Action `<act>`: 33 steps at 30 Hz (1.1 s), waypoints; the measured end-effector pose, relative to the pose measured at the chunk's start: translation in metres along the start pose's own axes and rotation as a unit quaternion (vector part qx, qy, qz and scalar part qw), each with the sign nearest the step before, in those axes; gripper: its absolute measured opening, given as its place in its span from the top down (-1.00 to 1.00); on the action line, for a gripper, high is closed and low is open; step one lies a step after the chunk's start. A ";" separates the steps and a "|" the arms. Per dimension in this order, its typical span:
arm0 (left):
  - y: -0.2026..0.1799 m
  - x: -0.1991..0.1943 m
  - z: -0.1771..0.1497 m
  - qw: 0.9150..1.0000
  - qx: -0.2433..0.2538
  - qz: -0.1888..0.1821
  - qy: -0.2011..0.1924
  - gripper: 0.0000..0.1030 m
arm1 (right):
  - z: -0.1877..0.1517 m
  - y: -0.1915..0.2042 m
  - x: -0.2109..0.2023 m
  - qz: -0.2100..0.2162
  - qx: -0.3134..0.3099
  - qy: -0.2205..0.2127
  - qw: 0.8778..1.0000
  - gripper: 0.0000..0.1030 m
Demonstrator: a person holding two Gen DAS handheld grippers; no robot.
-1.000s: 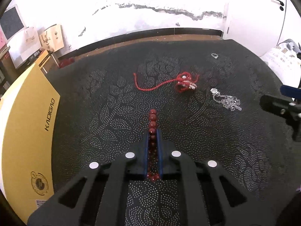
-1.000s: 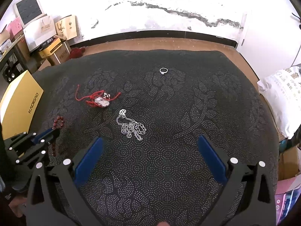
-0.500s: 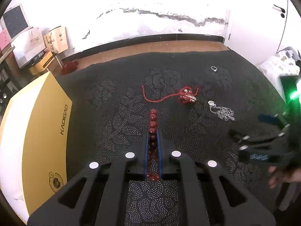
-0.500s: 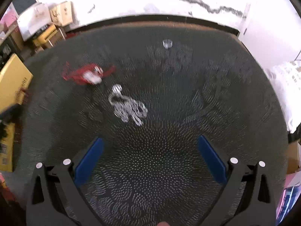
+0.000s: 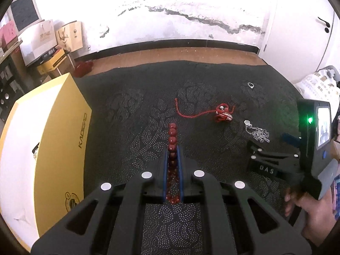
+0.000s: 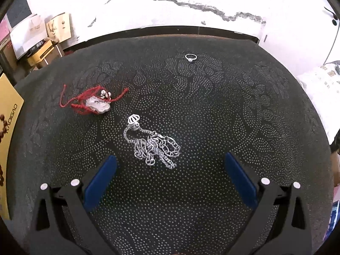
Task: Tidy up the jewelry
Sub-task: 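Grasp the silver chain necklace with the right tool while the left tool holds the bracelet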
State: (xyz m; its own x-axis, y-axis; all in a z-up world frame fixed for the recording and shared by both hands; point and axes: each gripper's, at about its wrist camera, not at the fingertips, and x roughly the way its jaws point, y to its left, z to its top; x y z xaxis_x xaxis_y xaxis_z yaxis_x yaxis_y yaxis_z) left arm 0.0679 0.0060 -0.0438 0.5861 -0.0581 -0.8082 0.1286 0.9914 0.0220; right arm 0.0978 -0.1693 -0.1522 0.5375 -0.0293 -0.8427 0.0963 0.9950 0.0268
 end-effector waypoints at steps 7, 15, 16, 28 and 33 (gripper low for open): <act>0.002 -0.002 0.002 1.000 -0.007 -0.009 0.001 0.84 | 0.005 0.022 -0.010 0.033 -0.041 -0.016 0.998 0.74; 0.008 -0.003 0.004 1.000 -0.010 -0.005 0.003 0.84 | 0.024 0.008 -0.020 0.061 -0.020 0.000 0.998 0.80; 0.008 -0.005 0.005 1.000 -0.011 -0.004 0.001 0.84 | 0.027 0.007 -0.026 0.063 -0.020 -0.005 0.998 0.80; 0.021 -0.055 0.016 1.000 -0.011 -0.015 -0.018 0.84 | 0.061 0.032 -0.166 0.121 -0.054 -0.094 0.987 0.80; 0.046 -0.089 0.017 0.999 -0.024 0.001 -0.035 0.84 | 0.065 0.072 -0.203 0.149 -0.086 -0.112 0.979 0.79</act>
State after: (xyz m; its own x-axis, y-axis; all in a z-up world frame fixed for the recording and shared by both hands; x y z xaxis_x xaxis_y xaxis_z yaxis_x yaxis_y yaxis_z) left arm 0.0357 0.0546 0.0393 0.6415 -0.0617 -0.7647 0.0895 0.9960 -0.0053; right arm 0.0502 -0.0977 0.0561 0.6920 0.2633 -0.6722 -0.2242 0.9635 0.1466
